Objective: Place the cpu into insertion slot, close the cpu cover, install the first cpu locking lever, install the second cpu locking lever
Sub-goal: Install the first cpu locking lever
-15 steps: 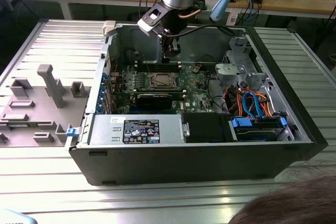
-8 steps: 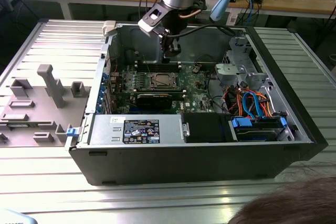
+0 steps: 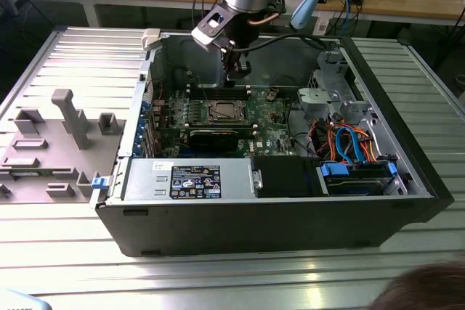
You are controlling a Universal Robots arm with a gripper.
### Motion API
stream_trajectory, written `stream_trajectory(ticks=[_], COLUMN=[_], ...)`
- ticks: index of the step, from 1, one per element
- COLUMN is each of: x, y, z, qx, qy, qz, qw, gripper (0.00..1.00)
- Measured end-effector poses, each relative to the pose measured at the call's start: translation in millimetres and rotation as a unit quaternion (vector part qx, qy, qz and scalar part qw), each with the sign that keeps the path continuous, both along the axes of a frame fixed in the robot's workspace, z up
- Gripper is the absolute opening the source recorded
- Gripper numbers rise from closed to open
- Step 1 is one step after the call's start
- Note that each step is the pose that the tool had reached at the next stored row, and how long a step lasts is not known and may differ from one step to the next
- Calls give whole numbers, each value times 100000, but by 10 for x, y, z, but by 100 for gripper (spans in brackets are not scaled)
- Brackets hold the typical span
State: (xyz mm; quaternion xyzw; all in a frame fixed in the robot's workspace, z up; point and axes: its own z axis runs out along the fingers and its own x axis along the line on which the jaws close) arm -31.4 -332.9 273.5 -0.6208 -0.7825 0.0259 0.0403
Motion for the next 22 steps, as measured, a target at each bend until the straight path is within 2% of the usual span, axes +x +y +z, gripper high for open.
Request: stream_trajectory(ticks=[11,22], x=[0,0], y=[0,0], z=[0,0], qx=[-4,-3], qy=[2,-1], qz=[2011,4088], qw=[99980,99916], gripper=[11,11])
